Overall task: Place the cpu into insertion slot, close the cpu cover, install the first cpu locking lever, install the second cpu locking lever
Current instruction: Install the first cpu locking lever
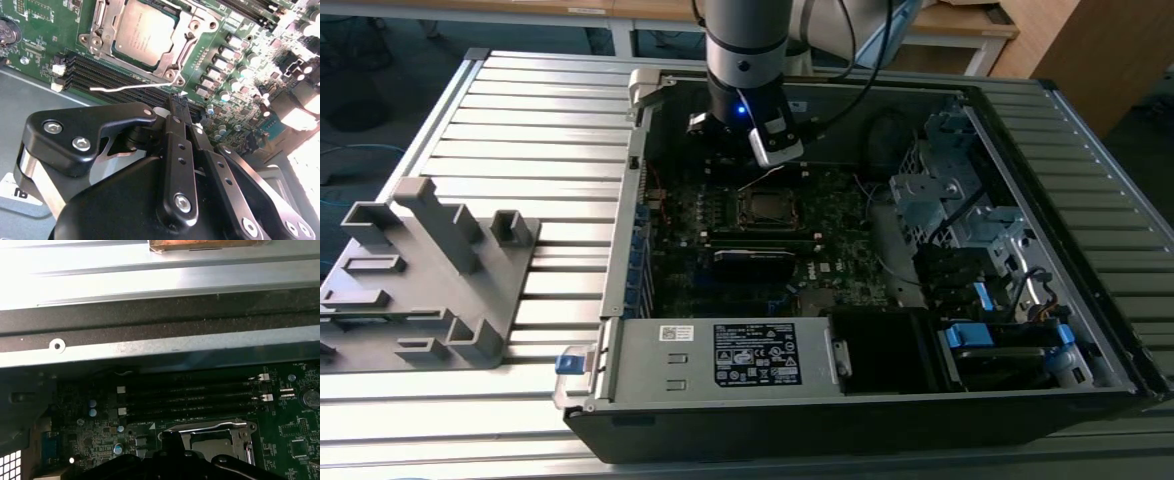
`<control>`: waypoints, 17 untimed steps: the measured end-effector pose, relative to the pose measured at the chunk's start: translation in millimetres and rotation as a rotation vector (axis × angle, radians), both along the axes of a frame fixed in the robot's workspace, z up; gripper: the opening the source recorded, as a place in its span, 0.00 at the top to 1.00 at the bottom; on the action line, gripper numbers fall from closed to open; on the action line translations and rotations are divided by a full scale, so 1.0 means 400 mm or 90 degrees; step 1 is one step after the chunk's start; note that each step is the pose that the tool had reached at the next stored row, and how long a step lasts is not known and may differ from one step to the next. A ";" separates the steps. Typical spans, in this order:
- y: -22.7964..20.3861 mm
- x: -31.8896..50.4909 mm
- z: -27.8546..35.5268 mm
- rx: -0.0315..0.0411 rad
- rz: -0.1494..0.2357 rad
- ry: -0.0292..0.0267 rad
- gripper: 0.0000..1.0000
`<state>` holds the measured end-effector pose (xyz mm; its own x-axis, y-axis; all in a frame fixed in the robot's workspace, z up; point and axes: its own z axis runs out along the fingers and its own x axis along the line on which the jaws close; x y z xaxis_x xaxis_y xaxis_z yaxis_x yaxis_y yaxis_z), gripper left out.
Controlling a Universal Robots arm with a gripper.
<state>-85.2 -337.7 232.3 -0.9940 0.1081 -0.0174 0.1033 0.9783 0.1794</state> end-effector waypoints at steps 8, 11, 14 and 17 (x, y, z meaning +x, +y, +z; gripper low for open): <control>0.006 0.022 -0.004 -0.0009 0.000 0.0014 0.90; 0.012 0.025 -0.006 -0.0014 0.000 0.0014 0.90; 0.017 0.031 -0.010 -0.0019 0.000 0.0013 0.90; 0.021 0.038 -0.013 -0.0024 0.000 0.0013 0.90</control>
